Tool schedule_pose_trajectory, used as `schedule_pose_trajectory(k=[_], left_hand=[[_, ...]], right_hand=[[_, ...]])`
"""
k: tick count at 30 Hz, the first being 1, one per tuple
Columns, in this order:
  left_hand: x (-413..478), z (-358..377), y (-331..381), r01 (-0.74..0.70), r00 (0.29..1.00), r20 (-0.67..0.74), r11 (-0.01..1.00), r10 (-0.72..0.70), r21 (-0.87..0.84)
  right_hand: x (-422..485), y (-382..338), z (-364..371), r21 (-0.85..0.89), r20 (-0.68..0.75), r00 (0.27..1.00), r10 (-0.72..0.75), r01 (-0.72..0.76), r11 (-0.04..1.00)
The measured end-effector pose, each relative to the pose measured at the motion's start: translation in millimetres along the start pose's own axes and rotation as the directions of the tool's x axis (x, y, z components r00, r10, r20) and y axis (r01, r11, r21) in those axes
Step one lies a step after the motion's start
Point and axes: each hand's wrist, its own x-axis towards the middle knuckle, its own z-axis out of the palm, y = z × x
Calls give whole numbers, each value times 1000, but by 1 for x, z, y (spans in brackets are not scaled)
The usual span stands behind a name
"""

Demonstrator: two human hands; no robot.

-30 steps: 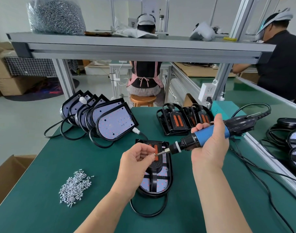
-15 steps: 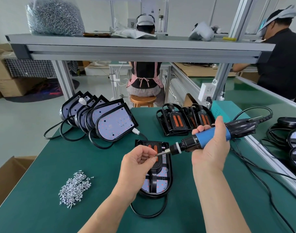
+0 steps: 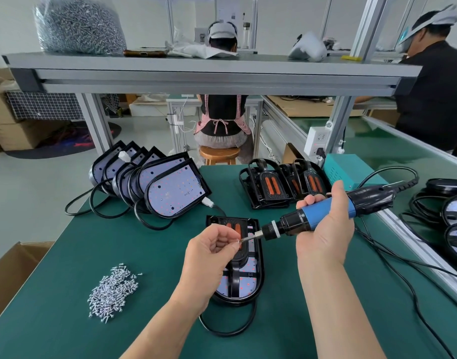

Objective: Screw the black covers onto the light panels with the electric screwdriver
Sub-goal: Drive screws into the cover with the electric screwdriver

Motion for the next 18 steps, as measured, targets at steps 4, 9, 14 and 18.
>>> schedule_pose_trajectory(k=[4, 9, 14, 18], left_hand=[[-1, 1, -1, -7, 1000, -5, 999, 7, 42], [-2, 1, -4, -61, 998, 18, 983, 59, 172], [-2, 1, -6, -66, 997, 46, 975, 58, 210], [-4, 3, -7, -95, 995, 40, 957, 88, 273]], right_hand=[[0, 1, -2, -14, -4, 1000, 8, -8, 1000], [3, 5, -2, -63, 51, 999, -2, 5, 998], [2, 17, 0, -139, 64, 991, -121, 128, 982], [7, 20, 4, -139, 32, 990, -136, 139, 980]])
